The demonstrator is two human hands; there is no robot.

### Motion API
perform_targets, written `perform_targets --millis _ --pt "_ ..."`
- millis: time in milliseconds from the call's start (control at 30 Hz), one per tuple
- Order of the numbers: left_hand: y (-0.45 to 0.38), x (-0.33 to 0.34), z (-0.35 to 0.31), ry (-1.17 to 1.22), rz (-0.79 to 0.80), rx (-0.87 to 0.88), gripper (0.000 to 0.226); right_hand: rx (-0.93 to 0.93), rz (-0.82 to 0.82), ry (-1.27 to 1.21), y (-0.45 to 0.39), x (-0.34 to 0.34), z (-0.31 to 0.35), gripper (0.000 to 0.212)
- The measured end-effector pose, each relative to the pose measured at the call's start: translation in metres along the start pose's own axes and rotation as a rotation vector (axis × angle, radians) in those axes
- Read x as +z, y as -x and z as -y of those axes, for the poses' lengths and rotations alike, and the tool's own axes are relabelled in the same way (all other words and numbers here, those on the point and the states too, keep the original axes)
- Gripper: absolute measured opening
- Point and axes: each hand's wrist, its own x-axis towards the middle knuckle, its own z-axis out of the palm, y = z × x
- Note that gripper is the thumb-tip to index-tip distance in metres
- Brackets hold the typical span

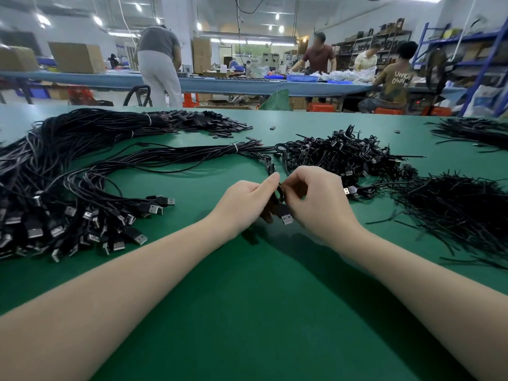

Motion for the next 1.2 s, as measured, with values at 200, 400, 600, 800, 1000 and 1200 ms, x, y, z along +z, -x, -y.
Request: perform_targets --millis 200,400,600,800,1000,1200 --pt "0.003 0.000 0.003 -0.066 -0.135 0.281 0.054 -0.077 -0.062 0.013 0.003 -0.001 -0.003 0.024" --pt "0.003 0.001 0.004 0.206 -0.070 0.236 0.032 -0.135 -0.041 0.055 0.003 -0.002 -0.001 0.017" --pt "0.003 0.000 0.002 0.337 -0.032 0.216 0.031 -0.250 -0.059 0.071 0.004 -0.006 0.004 0.013" --pt "0.002 -0.005 0.000 0.404 0.084 0.023 0.028 -0.356 -0.100 0.119 0.003 -0.011 0.006 0.007" --pt "0.003 -0.002 0.008 0.278 0.023 0.184 0.030 -0.395 -0.130 0.132 0.004 -0.012 0.001 0.008" --pt "0.004 -0.002 0.006 0.164 -0.068 0.309 0.021 -0.377 -0.167 0.106 0.002 -0.011 0.003 0.006"
